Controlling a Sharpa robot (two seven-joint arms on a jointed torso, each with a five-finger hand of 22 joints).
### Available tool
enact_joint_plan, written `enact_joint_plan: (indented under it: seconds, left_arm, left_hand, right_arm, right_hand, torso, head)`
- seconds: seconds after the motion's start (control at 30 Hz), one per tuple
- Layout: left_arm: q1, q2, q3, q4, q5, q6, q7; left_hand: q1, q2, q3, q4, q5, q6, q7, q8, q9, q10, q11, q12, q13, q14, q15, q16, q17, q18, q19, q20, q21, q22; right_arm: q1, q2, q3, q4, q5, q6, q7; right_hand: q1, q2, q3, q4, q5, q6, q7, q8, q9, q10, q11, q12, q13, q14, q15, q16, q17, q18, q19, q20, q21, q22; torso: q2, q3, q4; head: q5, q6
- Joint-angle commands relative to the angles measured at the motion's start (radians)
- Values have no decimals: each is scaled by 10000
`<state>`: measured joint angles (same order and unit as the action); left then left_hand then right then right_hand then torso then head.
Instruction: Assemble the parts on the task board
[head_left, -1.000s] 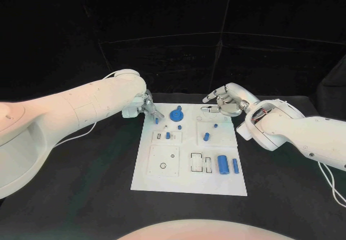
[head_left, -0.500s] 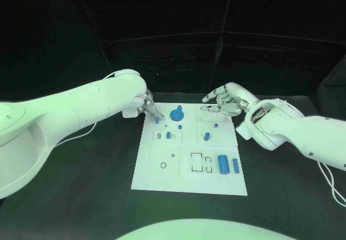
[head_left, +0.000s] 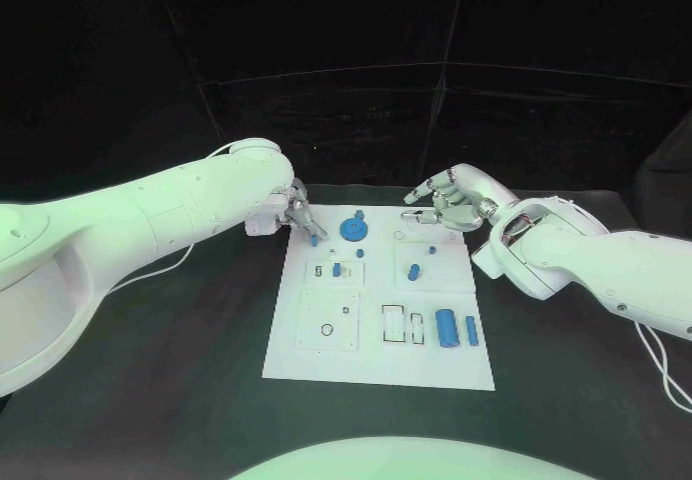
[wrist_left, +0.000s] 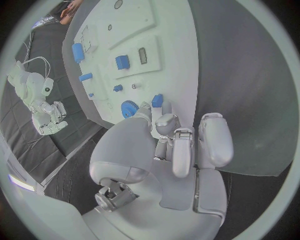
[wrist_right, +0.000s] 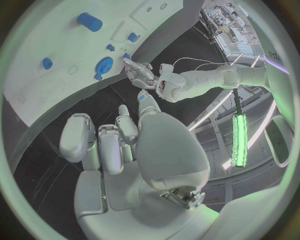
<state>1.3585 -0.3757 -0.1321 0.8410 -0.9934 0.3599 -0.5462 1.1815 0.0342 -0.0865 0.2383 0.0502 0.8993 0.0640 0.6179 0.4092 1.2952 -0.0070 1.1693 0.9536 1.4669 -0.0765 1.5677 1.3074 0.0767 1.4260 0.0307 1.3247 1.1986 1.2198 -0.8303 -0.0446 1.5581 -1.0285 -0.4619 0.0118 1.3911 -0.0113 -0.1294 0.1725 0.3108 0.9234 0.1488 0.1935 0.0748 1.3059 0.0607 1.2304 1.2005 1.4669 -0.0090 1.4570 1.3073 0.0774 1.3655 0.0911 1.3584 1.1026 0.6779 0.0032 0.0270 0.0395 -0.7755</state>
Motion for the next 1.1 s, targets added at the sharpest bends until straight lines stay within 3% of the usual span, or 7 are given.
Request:
enact_joint_plan:
  seconds: [0.03, 0.3, 0.43, 0.53, 0.73, 0.83, 1.1]
  left_arm:
    - [17, -17, 4, 67, -63, 27, 137]
    - [17, -43, 4, 129, -63, -5, 113]
    - [17, -61, 4, 140, -63, -19, 102]
    - [17, -70, 4, 147, -63, -31, 89]
    - [17, -82, 5, 165, -63, -50, 110]
    - [17, -94, 5, 179, -62, -81, 144]
    - [27, -291, 9, 382, 124, -450, 243]
  left_hand:
    - [-76, -65, -164, 8, -22, 89, -32, 78, 14, 21, -57, 65, -4, 1039, 24, 31, 2634, 21, 11, 46, 30, 14]
    - [-53, -49, -190, -11, -20, 99, -42, 90, 17, 24, -64, 66, -5, 1039, 19, 31, 2634, 19, 12, 41, 33, 22]
    - [227, 119, -101, -198, -17, 118, -62, 129, 31, 23, -81, 57, -22, 1039, 1, 31, 2634, 21, 7, 25, 24, 19]
    - [924, 510, 345, -624, -2, 91, -125, 144, 40, 15, -145, 42, -33, 1039, -39, 31, 2634, 24, 6, 0, 19, 22]
    - [2140, 978, 1423, -1548, -1, -52, -230, 73, 6, -56, -247, -60, -90, 1039, -135, 31, 2634, 28, -3, -89, 0, 19]
    - [2254, 977, 1899, -1795, -3, -89, -200, 88, 31, -69, -220, -115, -127, 1039, -128, 31, 2634, 22, -1, -109, -1, 33]
    - [1551, 559, 3472, -2153, -22, -152, -179, 288, 233, 17, -202, -147, -151, 1039, -95, 31, 2634, 19, 5, -75, -20, 58]
  right_arm:
    - [19, 24, 6, -12, 12, -2, 74]
    - [19, 43, 6, -39, 12, 11, 73]
    - [18, 54, 6, -47, 12, 14, 73]
    - [18, 59, 6, -51, 12, 17, 71]
    - [18, 67, 6, -62, 12, 28, 63]
    - [18, 73, 6, -69, 12, 33, 62]
    - [18, 75, 6, -89, 12, 38, 57]
  right_hand:
    - [3, 113, -48, -15, 31, -56, 2, 52, -17, -45, 15, -37, 1, 560, -58, -41, 514, 124, -80, 0, -67, -9]
    - [7, 117, -50, -16, 38, -57, 2, 54, -17, -43, 15, -33, 3, 560, -58, -42, 514, 123, -78, 0, -65, -4]
    - [24, 134, -47, -23, 56, -60, 3, 60, -19, -38, 13, -26, 9, 561, -57, -44, 513, 125, -80, 0, -71, -12]
    - [31, 142, -44, -25, 61, -61, 3, 62, -19, -41, 13, -29, 5, 561, -58, -44, 514, 123, -76, 0, -68, -4]
    - [43, 154, -40, -30, 71, -63, 3, 65, -20, -39, 12, -25, 7, 561, -58, -45, 514, 123, -76, 0, -69, -5]
    - [49, 160, -39, -33, 78, -63, 3, 67, -20, -41, 13, -28, 3, 562, -58, -45, 515, 124, -78, 0, -72, -10]
    - [56, 165, -37, -35, 85, -64, 3, 69, -21, -44, 13, -31, 0, 562, -58, -45, 516, 125, -79, -1, -75, -15]
  torso:
    - [10, -1, -8]
    - [3, -1, 3]
    - [1, 2, 5]
    - [3, -2, 0]
    - [8, 2, -16]
    - [10, 2, -16]
    - [-1, 7, 7]
  head:
    - [-1, -13]
    - [12, -28]
    - [15, -39]
    - [18, -50]
    - [20, -83]
    - [16, -90]
    - [-21, -90]
